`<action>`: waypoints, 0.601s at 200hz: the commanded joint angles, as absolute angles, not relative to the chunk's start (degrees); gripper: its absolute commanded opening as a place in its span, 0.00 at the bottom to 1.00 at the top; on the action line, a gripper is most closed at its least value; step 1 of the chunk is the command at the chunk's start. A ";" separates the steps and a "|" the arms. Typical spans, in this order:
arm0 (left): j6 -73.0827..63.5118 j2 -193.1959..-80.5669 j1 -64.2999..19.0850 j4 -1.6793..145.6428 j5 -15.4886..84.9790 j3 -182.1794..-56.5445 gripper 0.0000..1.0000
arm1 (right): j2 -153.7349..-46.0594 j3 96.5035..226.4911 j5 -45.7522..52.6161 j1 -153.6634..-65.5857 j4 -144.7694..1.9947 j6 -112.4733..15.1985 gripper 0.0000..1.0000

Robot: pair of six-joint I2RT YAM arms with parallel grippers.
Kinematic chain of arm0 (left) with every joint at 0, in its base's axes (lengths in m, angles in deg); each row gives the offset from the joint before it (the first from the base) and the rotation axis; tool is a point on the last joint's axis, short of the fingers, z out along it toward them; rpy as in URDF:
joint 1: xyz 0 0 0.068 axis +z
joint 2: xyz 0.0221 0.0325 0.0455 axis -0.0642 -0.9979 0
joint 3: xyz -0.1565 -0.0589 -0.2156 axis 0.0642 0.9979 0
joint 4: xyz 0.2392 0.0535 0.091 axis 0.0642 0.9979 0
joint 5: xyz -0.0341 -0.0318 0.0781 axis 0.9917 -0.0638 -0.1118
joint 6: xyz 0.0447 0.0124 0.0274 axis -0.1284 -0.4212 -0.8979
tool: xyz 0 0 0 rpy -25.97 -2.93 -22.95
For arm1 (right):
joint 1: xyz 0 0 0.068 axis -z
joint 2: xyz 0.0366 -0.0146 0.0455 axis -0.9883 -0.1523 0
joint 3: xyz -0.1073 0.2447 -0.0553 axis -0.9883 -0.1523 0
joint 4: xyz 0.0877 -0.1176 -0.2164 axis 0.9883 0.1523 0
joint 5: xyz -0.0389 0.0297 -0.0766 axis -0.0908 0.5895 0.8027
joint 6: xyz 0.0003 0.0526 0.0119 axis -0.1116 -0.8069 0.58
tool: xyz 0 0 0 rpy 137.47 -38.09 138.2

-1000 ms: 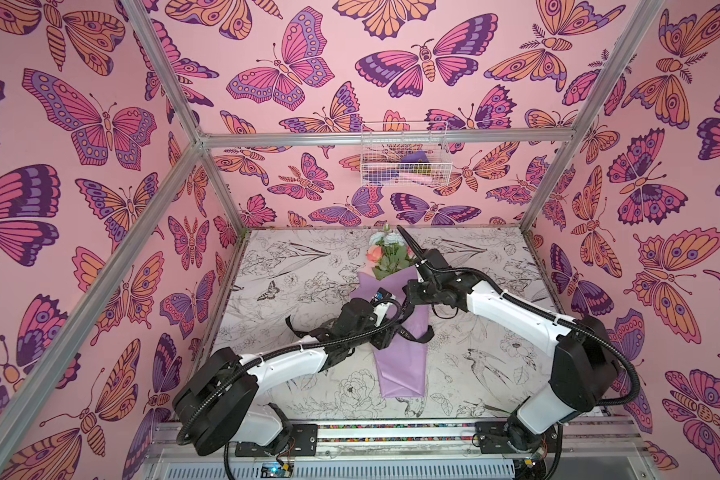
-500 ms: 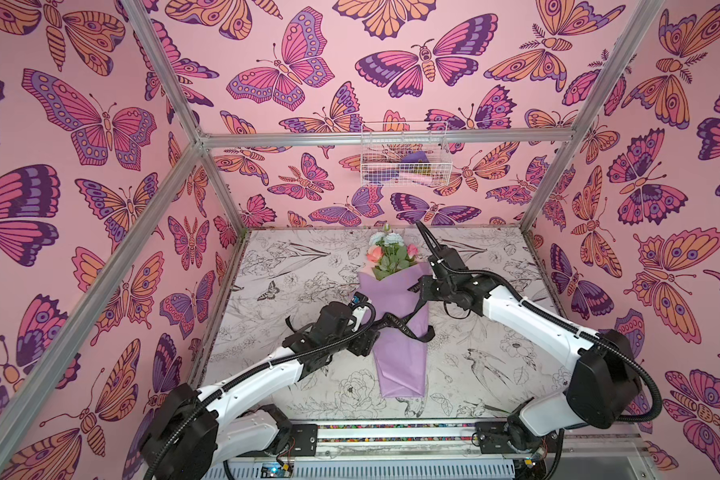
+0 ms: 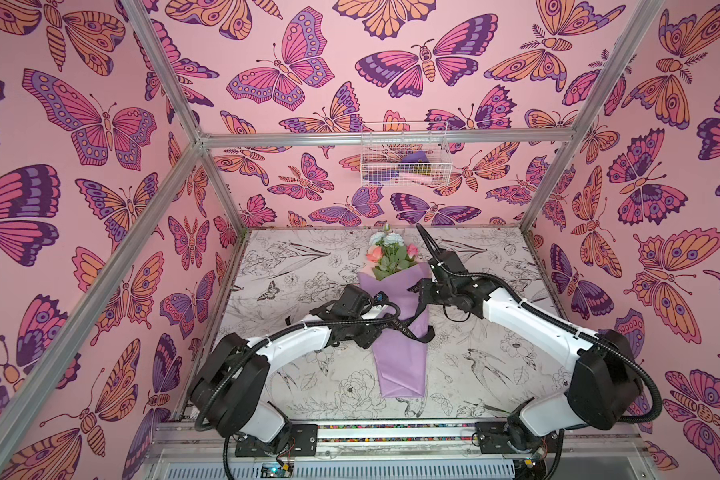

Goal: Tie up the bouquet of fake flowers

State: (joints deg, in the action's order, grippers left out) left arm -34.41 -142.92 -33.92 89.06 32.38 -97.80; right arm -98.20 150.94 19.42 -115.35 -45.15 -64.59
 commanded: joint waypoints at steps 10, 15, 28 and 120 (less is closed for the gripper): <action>-37.31 -146.44 -33.68 92.72 33.04 -100.94 0.68 | -97.34 150.49 18.07 -115.26 -46.37 -65.74 0.00; -37.23 -146.84 -33.67 92.72 33.43 -101.19 0.67 | -97.35 150.50 18.10 -115.26 -46.37 -65.74 0.00; -37.04 -147.63 -33.74 92.74 34.18 -101.46 0.63 | -97.44 150.53 17.99 -115.26 -46.35 -65.66 0.00; -35.83 -147.72 -33.73 94.83 33.95 -101.77 0.15 | -98.00 150.49 17.08 -115.26 -47.24 -66.28 0.00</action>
